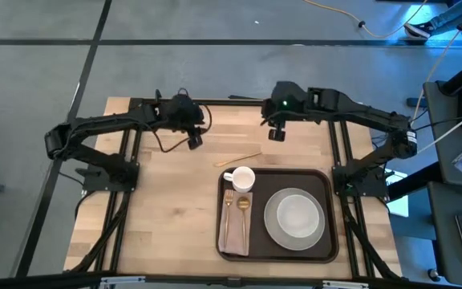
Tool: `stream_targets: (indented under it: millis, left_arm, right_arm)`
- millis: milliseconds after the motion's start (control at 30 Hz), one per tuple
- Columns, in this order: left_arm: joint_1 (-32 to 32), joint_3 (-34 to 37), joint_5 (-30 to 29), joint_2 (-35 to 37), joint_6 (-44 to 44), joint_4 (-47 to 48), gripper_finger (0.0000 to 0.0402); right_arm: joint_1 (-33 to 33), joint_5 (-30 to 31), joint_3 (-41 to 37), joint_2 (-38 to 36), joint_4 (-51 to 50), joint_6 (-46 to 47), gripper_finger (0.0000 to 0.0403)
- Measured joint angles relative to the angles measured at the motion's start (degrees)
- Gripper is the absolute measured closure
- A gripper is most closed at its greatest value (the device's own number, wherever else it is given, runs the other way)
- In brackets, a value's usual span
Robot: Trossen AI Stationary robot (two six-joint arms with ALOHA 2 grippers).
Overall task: Set up tray
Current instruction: Put the gold knife on the brown napkin between the gold fork and gold spoon
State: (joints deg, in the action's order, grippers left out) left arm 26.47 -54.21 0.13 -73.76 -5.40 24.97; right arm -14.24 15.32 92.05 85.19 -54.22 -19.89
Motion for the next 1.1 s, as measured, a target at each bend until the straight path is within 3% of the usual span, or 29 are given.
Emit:
stream_targets:
  millis: [167,333,433,633,933,1100]
  left_arm:
    - [5.5,2.3,2.4,0.0,-3.1,-5.1,0.0274]
    - [9.4,3.2,5.5,0.0,-6.0,-9.3,0.0274]
    - [11.1,3.2,5.8,0.0,-7.0,-10.3,0.0274]
    - [13.6,3.2,5.8,0.0,-8.5,-10.3,0.0274]
    - [15.9,3.2,5.8,-0.1,-11.3,-10.3,0.0274]
    - [16.8,3.2,5.9,-0.1,-11.5,-10.2,0.0274]
  right_arm:
    - [-3.9,-10.5,-6.5,1.1,10.1,0.1,0.0252]
    - [-6.9,-12.9,-13.4,3.7,14.0,-0.7,0.0213]
    - [-7.2,-14.8,-17.0,5.0,14.8,-5.7,0.0191]
    - [-7.3,-15.7,-24.4,9.3,22.6,-9.1,0.0174]
    - [-7.2,-23.8,-26.0,19.4,25.4,-13.5,0.0174]
    - [-7.0,-24.5,-26.0,23.1,25.8,-13.7,0.0174]
